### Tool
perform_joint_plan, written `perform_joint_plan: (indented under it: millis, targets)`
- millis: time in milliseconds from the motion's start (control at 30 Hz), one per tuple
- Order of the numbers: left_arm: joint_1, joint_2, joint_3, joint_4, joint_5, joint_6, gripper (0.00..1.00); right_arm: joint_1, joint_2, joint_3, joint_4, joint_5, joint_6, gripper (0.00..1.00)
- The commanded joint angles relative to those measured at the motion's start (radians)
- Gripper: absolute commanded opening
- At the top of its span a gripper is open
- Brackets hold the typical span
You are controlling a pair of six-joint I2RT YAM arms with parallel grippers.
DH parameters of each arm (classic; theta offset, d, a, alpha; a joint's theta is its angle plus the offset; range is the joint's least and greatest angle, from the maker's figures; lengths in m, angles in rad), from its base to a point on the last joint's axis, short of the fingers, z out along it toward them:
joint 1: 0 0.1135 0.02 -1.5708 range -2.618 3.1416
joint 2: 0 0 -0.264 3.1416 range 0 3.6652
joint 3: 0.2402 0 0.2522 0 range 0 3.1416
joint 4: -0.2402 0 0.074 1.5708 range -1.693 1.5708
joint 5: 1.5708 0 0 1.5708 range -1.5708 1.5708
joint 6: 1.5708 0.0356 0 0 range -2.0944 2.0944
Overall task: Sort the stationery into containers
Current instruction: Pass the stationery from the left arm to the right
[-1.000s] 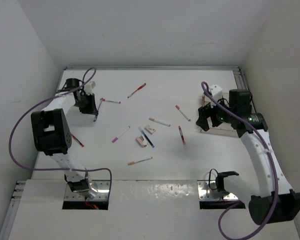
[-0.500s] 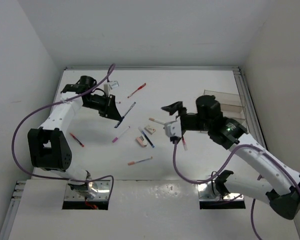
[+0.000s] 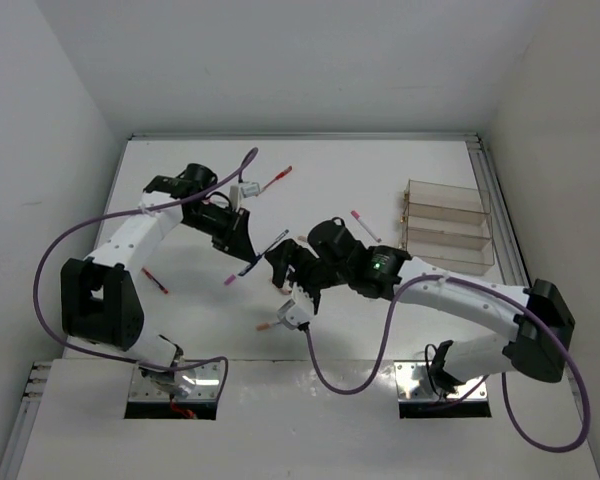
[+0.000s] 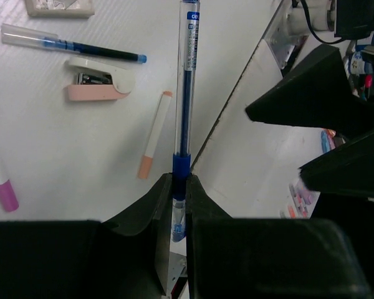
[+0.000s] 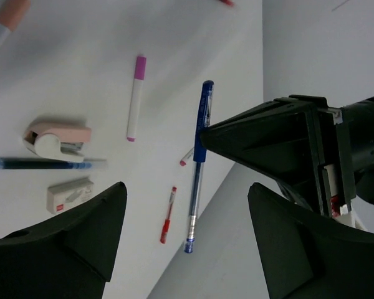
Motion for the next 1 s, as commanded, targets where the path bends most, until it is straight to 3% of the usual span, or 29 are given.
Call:
perform_joint_plan:
  millis: [0, 500, 600, 633, 700, 733, 800, 833, 967]
  targets:
    - [-0.020, -0.048, -0.007, 0.003, -0.004, 0.014, 0.00, 0.022, 0.047, 0.011, 0.135, 0.067, -0.061, 0.77]
    - [-0.037, -0.108, -0.047, -0.017, 0.051, 0.034, 0.00, 0.010, 0.219, 0.074, 0.248, 0.199, 0.056, 0.52]
    - [-0.037, -0.110, -0.050, -0.020, 0.053, 0.042, 0.00, 0.010, 0.232, 0.089, 0.256, 0.218, 0.092, 0.32]
    - [-0.035, -0.108, -0.044, -0.020, 0.054, 0.045, 0.01, 0.006, 0.229, 0.092, 0.258, 0.221, 0.117, 0.14]
    - [-0.032, -0.106, -0.034, -0.015, 0.045, 0.045, 0.18, -0.001, 0.218, 0.089, 0.271, 0.229, 0.157, 0.00]
    - [-0.030, -0.105, -0.027, -0.010, 0.016, 0.033, 0.43, -0.014, 0.200, 0.086, 0.274, 0.235, 0.201, 0.00]
    - [-0.006, -0.100, 0.011, 0.006, -0.028, 0.005, 0.69, -0.037, 0.180, 0.091, 0.247, 0.244, 0.260, 0.00]
    - [0.006, -0.097, 0.028, 0.025, -0.062, -0.004, 0.99, -0.071, 0.157, 0.097, 0.232, 0.261, 0.318, 0.00]
    - [0.069, -0.068, 0.140, 0.046, -0.140, -0.013, 1.00, -0.244, 0.091, 0.101, 0.121, 0.246, 0.436, 0.00]
